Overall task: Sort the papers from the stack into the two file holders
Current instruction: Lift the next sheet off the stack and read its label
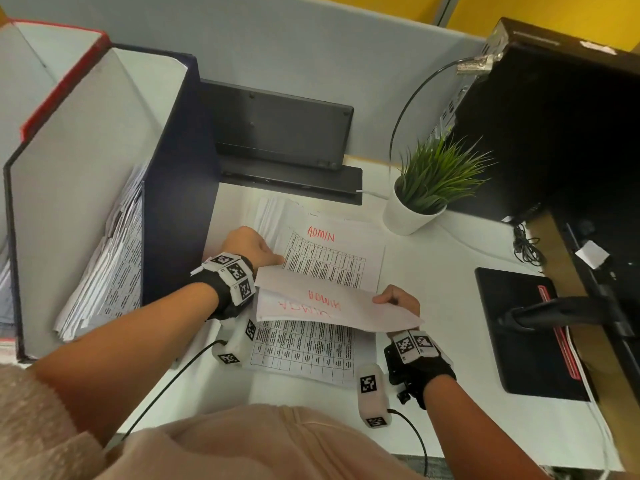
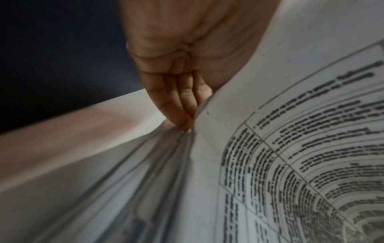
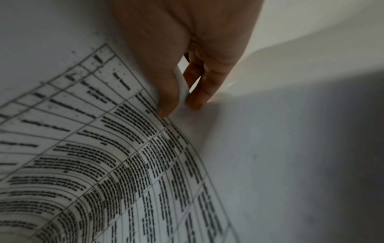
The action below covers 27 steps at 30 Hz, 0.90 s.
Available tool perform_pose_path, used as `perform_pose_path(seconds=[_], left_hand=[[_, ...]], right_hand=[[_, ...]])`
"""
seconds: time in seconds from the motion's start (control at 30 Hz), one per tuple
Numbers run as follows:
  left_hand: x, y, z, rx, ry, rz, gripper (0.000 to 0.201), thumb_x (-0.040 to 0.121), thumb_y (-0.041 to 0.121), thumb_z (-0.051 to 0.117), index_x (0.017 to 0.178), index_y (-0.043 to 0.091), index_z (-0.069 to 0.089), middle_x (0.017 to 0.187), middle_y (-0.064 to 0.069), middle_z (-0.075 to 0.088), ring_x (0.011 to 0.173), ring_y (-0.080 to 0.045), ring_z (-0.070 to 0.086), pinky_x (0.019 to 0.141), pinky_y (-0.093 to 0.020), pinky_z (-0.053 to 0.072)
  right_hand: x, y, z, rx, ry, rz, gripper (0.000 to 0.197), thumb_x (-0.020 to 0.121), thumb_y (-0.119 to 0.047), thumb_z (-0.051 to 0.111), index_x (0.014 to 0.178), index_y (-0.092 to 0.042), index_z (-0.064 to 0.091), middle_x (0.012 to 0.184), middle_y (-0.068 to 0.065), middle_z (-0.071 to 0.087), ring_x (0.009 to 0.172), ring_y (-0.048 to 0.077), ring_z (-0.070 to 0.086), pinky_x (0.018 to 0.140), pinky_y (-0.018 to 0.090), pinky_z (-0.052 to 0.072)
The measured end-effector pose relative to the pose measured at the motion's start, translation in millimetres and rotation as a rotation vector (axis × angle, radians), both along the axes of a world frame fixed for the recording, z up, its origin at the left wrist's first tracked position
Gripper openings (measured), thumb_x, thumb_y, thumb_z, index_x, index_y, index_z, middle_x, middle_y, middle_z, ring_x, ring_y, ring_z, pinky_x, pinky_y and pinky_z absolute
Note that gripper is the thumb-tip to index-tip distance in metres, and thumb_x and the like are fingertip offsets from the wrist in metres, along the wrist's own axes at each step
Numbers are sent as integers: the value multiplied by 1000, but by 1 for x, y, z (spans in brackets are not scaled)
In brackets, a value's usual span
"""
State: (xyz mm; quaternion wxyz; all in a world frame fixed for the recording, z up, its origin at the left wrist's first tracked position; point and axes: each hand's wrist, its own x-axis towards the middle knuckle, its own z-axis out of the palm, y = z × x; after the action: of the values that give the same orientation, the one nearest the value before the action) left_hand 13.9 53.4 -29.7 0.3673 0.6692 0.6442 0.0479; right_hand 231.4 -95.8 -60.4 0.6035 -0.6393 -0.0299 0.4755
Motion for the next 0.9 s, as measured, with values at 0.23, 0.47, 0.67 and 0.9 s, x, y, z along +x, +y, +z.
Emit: perform_pose_path(seconds=[0.23, 0.47, 0.67, 0.9], left_hand=[[-5, -1, -6, 50, -42, -61, 21, 81, 18, 69, 71, -1, 68, 67, -8, 60, 70, -20, 57, 70, -34, 52], [-10, -22, 0, 223, -355, 49, 15, 88, 10, 58, 97, 6, 70, 87, -5, 66, 80, -21, 62, 75, -29, 51], [-10, -40, 6, 135, -683, 176, 29, 88, -7, 46, 71, 14, 57, 84, -8, 63, 75, -22, 57, 68, -27, 51], [-7, -39, 10, -180, -924, 279, 35, 81, -16, 34, 59, 6, 50, 78, -13, 61, 90, -32, 57, 85, -46, 47]], right_hand=[[5, 5, -1, -6, 19, -71, 51, 71, 18, 40, 30, -11, 49, 37, -2, 48, 34, 15, 46, 36, 12, 38], [8, 3, 5, -8, 113, -14, 13, 56, 14, 36, 51, 12, 47, 49, 15, 59, 37, 21, 57, 37, 18, 47], [4, 0, -4, -83, -440, 190, 47, 75, 17, 60, 47, -14, 39, 41, -7, 49, 42, 5, 45, 50, 12, 39], [3, -2, -1, -50, -645, 311, 44, 67, 5, 78, 104, -8, 58, 81, -5, 62, 64, -6, 59, 55, -4, 38]])
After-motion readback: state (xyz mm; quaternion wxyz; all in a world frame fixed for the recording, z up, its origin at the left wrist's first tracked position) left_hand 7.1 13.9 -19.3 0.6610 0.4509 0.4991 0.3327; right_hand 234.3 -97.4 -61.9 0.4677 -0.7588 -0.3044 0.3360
